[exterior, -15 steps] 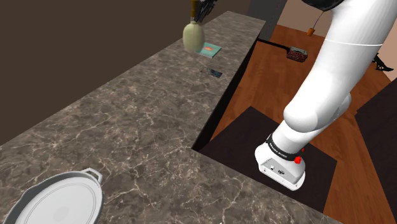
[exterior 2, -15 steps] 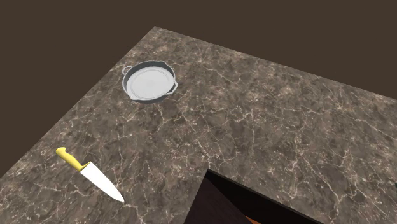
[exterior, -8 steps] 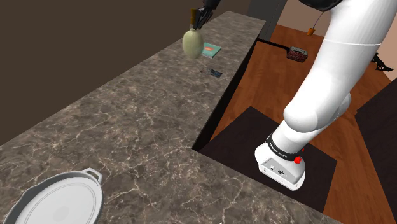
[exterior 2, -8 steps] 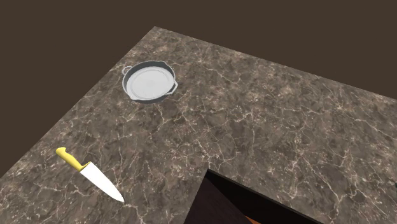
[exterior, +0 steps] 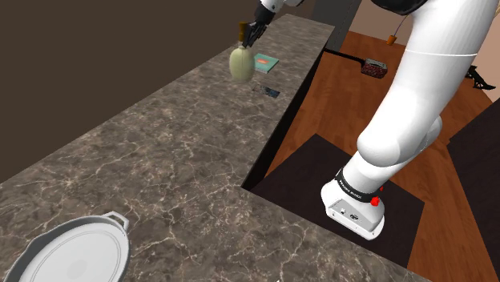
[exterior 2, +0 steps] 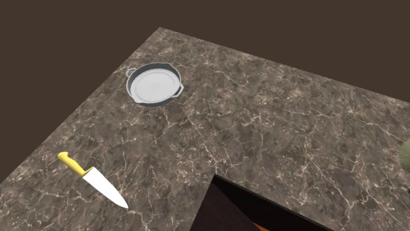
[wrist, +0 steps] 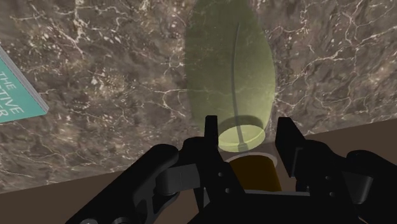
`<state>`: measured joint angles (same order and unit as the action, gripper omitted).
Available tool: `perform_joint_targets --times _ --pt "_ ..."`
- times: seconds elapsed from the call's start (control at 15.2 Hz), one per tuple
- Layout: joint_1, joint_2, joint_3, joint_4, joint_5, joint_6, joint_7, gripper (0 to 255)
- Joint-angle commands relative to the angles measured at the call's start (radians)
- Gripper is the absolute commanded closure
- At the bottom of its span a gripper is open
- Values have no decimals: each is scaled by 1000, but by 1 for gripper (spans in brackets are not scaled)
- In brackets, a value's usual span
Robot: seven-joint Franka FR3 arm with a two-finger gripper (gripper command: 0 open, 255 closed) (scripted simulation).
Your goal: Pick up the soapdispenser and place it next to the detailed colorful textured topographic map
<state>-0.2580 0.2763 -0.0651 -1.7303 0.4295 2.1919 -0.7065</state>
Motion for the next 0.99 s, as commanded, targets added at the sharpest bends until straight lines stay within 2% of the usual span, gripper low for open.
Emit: perform_joint_targets --times 0.0,0.66,0.92 --pt "1 7 2 -16 7 23 -9 255" --pt "-2 56 14 -75 44 124 -61 255" --pt "-2 56 14 -75 44 124 -61 255"
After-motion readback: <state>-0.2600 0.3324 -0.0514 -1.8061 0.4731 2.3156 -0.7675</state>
